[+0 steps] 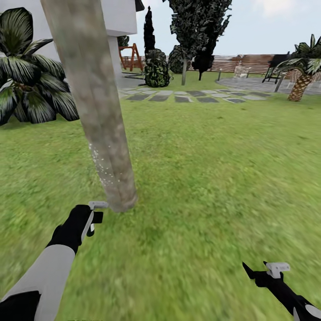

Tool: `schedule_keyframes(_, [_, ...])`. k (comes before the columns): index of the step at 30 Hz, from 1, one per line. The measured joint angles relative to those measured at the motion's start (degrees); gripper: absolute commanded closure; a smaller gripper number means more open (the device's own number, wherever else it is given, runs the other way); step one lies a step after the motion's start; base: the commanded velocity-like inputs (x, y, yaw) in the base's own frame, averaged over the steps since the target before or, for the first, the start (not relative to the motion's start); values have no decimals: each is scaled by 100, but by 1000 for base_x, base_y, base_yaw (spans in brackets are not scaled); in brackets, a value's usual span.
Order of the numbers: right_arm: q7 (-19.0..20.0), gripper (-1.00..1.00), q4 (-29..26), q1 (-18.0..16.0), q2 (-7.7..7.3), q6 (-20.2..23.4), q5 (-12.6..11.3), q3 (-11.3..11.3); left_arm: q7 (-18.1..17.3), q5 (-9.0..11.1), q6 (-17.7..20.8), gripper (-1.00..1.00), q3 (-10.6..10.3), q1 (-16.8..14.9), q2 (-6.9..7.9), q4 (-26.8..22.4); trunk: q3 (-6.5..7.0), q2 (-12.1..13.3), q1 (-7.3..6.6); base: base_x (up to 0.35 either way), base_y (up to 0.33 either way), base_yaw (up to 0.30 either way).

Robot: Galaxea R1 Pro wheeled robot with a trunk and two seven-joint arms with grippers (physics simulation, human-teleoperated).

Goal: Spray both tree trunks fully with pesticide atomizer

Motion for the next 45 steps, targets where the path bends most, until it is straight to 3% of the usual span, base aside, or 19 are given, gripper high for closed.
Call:
schedule_keyframes(7, [0,-100,-2,0,0,0,0,0,0,7,-4,100,0,0,-3,0,0,0,0,92,-309,261])
schedule_keyframes(18, [0,-100,-2,0,0,0,0,0,0,7,-3,100,0,0,-3,0,0,0,0,92,-309,46])
schedule_keyframes(32, [0,-100,3,0,8,0,0,1,-1,15,-7,100,0,0,-18,0,0,0,0,92,-309,260])
schedule_keyframes(45, [0,-100,7,0,9,0,0,7,0,16,-8,100,0,0,-20,0,0,0,0,92,-309,97])
